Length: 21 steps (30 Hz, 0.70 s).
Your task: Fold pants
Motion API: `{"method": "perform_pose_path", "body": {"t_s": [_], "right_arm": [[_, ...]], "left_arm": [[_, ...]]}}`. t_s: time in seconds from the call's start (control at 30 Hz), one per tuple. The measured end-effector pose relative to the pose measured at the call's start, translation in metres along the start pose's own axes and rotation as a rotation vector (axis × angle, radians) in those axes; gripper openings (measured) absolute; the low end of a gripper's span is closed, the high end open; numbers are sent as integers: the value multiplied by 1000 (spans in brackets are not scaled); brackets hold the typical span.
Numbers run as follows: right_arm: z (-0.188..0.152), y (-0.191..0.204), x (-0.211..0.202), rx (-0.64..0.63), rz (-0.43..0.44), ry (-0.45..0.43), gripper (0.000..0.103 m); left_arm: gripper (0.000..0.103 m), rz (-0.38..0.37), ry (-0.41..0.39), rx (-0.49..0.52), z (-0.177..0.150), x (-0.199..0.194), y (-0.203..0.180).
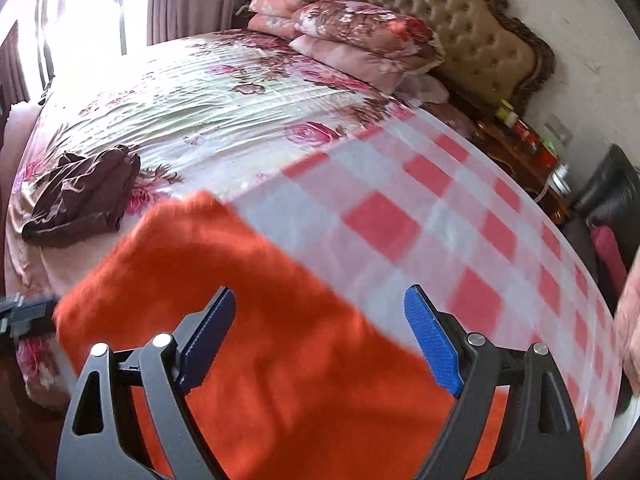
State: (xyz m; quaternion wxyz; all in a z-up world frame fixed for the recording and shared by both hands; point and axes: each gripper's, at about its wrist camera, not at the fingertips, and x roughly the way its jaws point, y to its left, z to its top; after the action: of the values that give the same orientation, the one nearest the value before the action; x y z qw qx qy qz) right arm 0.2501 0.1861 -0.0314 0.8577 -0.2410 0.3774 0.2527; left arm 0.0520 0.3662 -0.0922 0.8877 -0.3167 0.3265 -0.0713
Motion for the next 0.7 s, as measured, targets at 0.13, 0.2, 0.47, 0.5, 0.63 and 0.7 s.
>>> {"method": "perform_pose_path", "body": {"t_s": [0.13,0.2,0.47,0.5,0.63,0.7], "right_arm": [[15,5,25,1,-105,3,86],[16,0,24,31,-144,5,86],[-17,1,-15,91,-31,-19,87],[-21,1,-16,101,-27,-5,87],[-41,1,-15,120,-12,33,87],[-51,4,-15,118,7,47,87]], "left_arm": [[22,29,1,28,2,3,-2],[24,46,-4,51,0,2,-5],[49,30,-25,68,1,7,-8],[49,24,-28,70,3,9,-8],[48,-27,-21,49,14,16,-4],[47,-60,9,8,22,26,2]]}}
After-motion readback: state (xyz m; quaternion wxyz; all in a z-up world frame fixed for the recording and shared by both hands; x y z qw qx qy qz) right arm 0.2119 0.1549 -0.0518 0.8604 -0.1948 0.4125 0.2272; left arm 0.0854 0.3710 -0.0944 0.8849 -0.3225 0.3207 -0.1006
